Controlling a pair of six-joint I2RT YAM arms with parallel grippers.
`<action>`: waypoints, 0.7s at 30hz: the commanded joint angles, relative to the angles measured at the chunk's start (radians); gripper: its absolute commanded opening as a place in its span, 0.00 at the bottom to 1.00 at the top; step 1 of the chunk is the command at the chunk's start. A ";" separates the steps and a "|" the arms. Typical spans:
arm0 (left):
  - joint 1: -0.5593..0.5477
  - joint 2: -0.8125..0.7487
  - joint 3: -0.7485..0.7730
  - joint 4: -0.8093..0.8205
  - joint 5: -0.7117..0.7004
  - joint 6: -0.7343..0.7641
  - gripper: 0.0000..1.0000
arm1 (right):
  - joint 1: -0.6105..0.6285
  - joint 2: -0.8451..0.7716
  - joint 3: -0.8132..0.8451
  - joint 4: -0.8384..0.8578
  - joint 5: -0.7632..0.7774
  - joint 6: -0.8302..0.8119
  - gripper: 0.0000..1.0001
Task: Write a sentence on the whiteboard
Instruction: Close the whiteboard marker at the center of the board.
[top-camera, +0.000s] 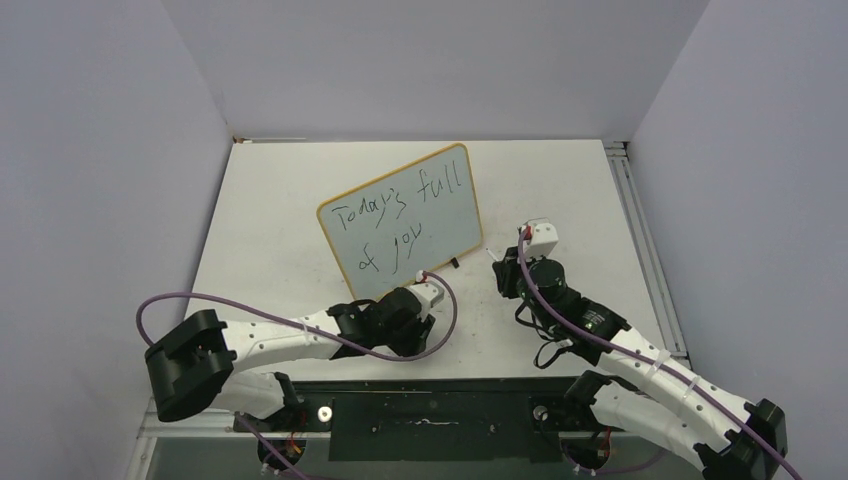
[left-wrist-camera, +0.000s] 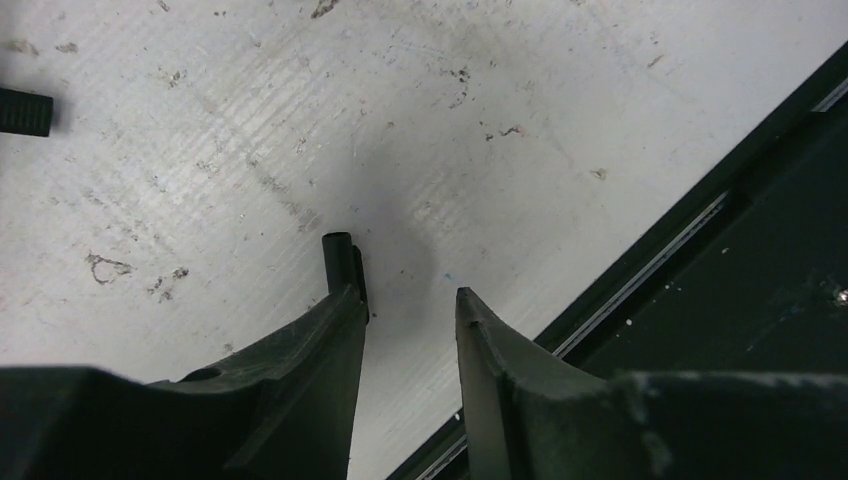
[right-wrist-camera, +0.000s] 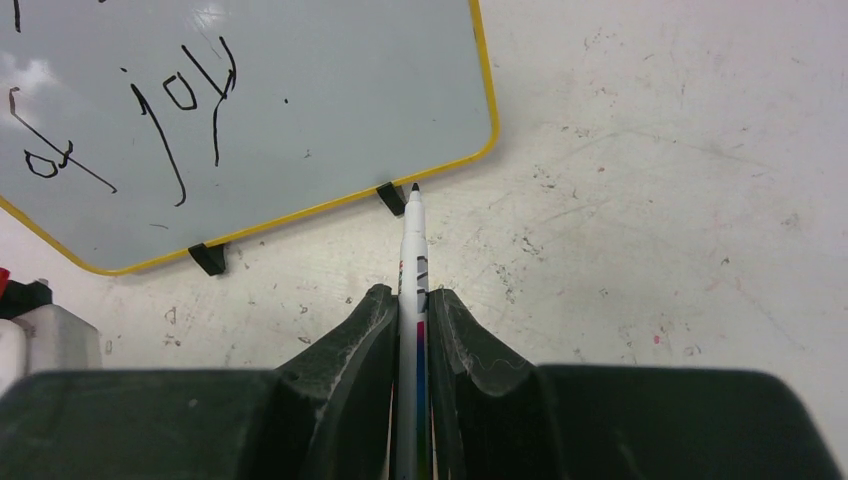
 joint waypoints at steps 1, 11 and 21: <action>-0.019 0.049 -0.001 0.087 -0.042 -0.022 0.34 | -0.017 -0.018 0.049 -0.011 -0.025 0.018 0.05; -0.052 0.069 -0.007 0.040 -0.162 -0.059 0.28 | -0.029 -0.019 0.052 -0.011 -0.038 0.011 0.05; -0.077 0.056 -0.009 -0.014 -0.223 -0.082 0.28 | -0.030 -0.024 0.041 -0.007 -0.049 0.012 0.05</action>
